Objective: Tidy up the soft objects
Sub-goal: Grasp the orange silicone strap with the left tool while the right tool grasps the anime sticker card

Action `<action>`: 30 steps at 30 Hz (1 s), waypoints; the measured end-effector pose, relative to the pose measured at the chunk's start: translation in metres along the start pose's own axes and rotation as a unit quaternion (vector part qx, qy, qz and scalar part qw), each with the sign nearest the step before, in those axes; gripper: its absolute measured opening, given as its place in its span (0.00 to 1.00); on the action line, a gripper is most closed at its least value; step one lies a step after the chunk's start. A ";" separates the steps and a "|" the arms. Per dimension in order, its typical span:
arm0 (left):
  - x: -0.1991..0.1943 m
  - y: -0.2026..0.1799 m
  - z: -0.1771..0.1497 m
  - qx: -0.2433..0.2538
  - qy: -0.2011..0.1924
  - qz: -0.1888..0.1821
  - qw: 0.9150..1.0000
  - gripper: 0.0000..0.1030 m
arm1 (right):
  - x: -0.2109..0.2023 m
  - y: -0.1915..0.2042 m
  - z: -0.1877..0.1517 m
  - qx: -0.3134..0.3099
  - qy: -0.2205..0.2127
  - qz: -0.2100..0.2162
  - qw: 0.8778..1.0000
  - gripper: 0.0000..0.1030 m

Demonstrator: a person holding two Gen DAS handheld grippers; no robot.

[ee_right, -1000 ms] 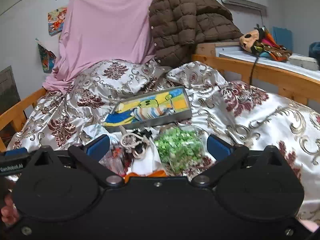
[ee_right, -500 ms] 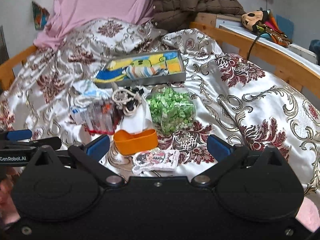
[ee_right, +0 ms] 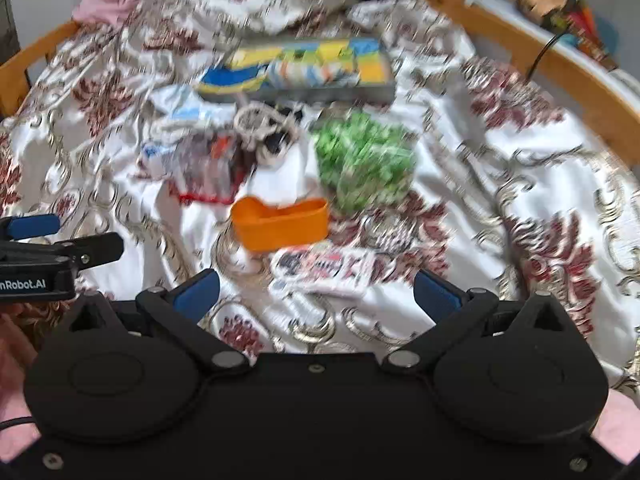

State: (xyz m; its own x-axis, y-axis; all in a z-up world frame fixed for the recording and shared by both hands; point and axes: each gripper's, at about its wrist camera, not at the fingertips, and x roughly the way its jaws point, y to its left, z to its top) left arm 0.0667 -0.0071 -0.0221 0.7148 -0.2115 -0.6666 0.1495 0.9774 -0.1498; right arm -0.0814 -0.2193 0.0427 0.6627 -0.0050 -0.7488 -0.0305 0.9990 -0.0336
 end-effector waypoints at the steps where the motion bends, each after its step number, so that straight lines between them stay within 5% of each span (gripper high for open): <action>1: 0.003 0.000 0.001 0.001 0.005 -0.002 1.000 0.99 | 0.005 -0.001 0.003 0.001 0.013 0.009 1.000 0.99; 7: 0.021 -0.003 0.007 0.020 0.023 -0.005 1.000 0.99 | 0.035 -0.001 0.019 -0.020 0.085 0.058 0.994 0.99; 12: 0.036 -0.007 0.015 0.044 0.026 -0.031 0.998 0.99 | 0.055 0.004 0.039 -0.077 0.102 0.053 0.990 0.99; 20: 0.064 -0.021 0.026 0.109 0.012 -0.076 0.991 0.99 | 0.119 0.002 0.069 -0.153 0.189 0.098 0.965 0.99; 30: 0.100 -0.027 0.025 0.159 0.026 -0.089 0.983 0.97 | 0.170 0.003 0.078 -0.275 0.181 0.120 0.937 0.99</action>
State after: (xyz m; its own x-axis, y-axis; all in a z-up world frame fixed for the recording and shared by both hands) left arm 0.1513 -0.0543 -0.0659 0.6230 -0.3707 -0.6888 0.4801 0.8764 -0.0375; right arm 0.0898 -0.2135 -0.0328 0.2933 0.1027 -0.9505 -0.5934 0.7991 -0.0968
